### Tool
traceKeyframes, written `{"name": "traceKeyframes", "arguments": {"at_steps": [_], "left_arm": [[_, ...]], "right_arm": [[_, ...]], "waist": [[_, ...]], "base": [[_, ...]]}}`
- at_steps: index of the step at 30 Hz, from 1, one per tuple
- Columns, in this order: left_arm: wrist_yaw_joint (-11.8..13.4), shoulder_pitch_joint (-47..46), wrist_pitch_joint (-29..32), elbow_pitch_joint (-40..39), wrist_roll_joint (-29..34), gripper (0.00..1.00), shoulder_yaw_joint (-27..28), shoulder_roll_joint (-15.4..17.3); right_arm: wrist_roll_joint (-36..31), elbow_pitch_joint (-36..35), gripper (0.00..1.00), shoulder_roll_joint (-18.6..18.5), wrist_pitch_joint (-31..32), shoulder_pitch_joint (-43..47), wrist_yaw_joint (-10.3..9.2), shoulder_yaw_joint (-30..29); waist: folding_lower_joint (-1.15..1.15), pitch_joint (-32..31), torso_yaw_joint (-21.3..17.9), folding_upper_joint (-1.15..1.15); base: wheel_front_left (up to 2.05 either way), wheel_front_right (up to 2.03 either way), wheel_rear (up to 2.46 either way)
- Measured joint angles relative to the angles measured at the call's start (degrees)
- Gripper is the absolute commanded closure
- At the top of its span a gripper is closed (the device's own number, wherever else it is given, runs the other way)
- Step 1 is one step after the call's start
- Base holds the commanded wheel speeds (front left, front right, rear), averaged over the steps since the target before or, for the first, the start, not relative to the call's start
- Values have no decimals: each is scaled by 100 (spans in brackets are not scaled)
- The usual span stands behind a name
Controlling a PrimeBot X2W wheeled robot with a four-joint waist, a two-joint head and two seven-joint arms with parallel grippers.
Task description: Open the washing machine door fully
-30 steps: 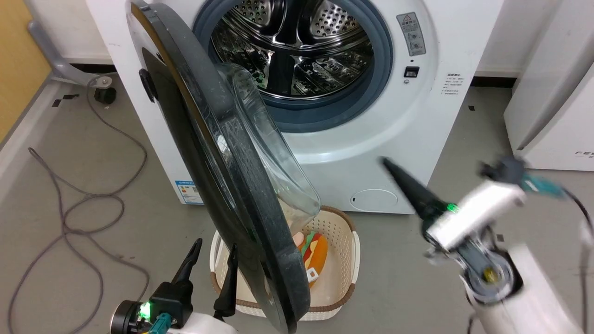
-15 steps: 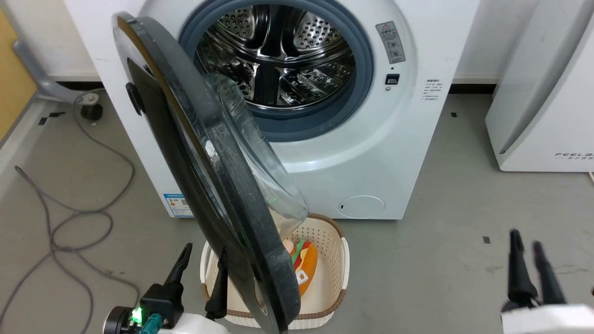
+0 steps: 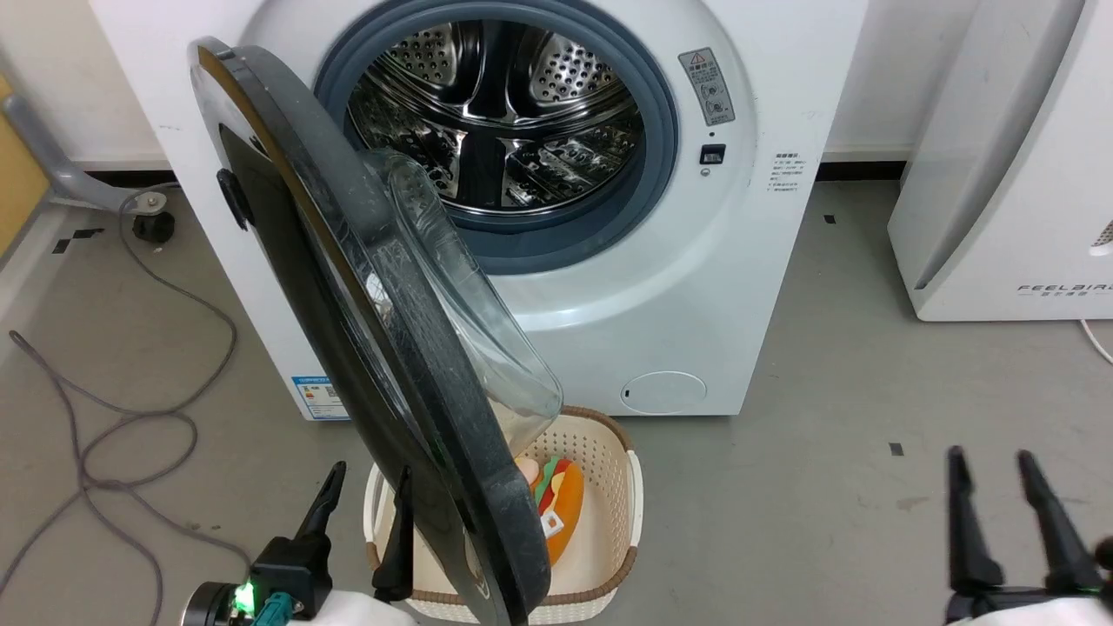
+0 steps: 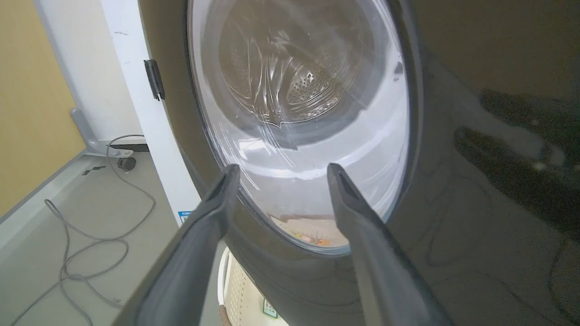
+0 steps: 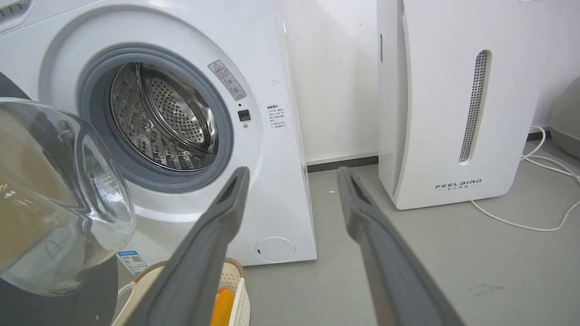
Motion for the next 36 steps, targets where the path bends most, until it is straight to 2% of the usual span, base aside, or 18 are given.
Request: {"name": "traceKeyframes", "arguments": {"at_steps": [8, 15, 16, 17, 18, 30, 34, 36], "left_arm": [[1, 5, 0, 12, 29, 0, 48, -2], [1, 8, 0, 57, 29, 0, 65, -4], [1, 9, 0, 73, 29, 8, 66, -4], [0, 9, 0, 84, 29, 61, 69, -4], [0, 10, 0, 94, 29, 100, 70, -4], [55, 10, 0, 65, -76, 100, 133, -20], [153, 4, 0, -189, -166, 100, 201, -26], [221, -29, 0, -599, -225, 100, 258, -38]], "right_arm": [[-784, -236, 0, 7, 211, 182, 1, 483], [-575, 121, 0, 9, 235, 233, 1, 504], [-553, 181, 0, 9, 236, 234, 1, 505], [-552, 215, 0, 9, 236, 234, 1, 504], [-550, 236, 0, 9, 229, 233, 1, 505], [-465, 385, 0, 9, 162, 214, 1, 547], [-457, 397, 0, 9, 162, 206, 1, 548], [-412, 410, 0, 9, 158, 188, 1, 553]], "waist": [[0, 12, 46, 0], [0, 2, 103, 0], [0, -1, 106, 0], [0, -2, 107, 0], [0, -2, 107, 0], [0, 44, 110, 0], [0, 71, 113, 0], [0, 84, 116, 0]], "base": [[0, 0, 0], [0, 0, 0], [0, 0, 0], [0, 0, 0], [0, 0, 0], [0, 0, 0], [0, 0, 0], [0, 0, 0]]}}
